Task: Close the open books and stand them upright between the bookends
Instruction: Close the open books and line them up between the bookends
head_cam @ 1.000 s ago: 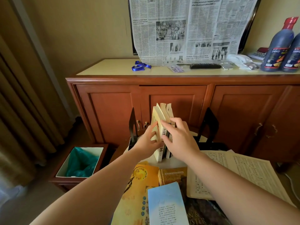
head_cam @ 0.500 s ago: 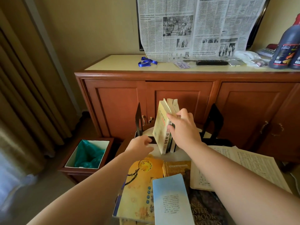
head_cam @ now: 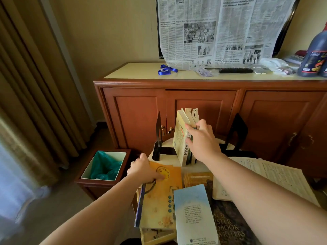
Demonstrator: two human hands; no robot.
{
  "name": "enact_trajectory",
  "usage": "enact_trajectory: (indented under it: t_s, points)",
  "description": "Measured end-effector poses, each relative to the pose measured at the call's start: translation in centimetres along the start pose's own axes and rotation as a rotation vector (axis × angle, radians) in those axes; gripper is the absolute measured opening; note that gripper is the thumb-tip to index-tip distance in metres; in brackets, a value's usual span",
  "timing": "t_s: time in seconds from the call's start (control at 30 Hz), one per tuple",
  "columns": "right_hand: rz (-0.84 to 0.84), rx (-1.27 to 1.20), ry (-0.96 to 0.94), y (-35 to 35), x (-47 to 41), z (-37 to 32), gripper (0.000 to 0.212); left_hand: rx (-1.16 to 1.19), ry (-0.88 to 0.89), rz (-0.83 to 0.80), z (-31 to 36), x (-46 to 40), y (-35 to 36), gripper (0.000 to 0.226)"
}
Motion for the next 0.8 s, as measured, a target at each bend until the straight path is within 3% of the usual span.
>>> enact_trajectory:
  t_s: [0.1, 0.27, 0.4, 0.5, 0.8]
  points:
    - [-0.008, 0.005, 0.005, -0.1, 0.1, -0.1, 0.059, 0.313, -0.026, 0.009, 0.2, -0.1, -2.6, 0.086]
    - [-0.035, -0.011, 0.006, 0.1, 0.1, -0.1, 0.061, 0.586, 0.106, 0.210, 2.4, 0.8, -7.8, 0.014]
    - [-0.045, -0.003, 0.015, 0.2, 0.2, 0.0, 0.071, 0.652, 0.200, 0.324, 5.1, 2.0, -10.0, 0.004]
    - [-0.052, 0.000, 0.011, 0.1, 0.2, 0.1, 0.074, 0.702, 0.226, 0.383, 6.9, 2.7, -10.2, 0.016]
    - [-0.073, -0.008, 0.031, 0.2, 0.1, 0.3, 0.079, 0.916, 0.221, 0.352, 10.0, 0.6, -7.5, 0.016]
Point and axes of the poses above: each hand's wrist, its own x-axis away from the middle knuckle, its own y-axis out of the palm, z = x × y, the point moved 3 cm from there along -x, towards the middle knuckle, and after that the axes turned 9 degrees about -x, right-handed, at the moved point
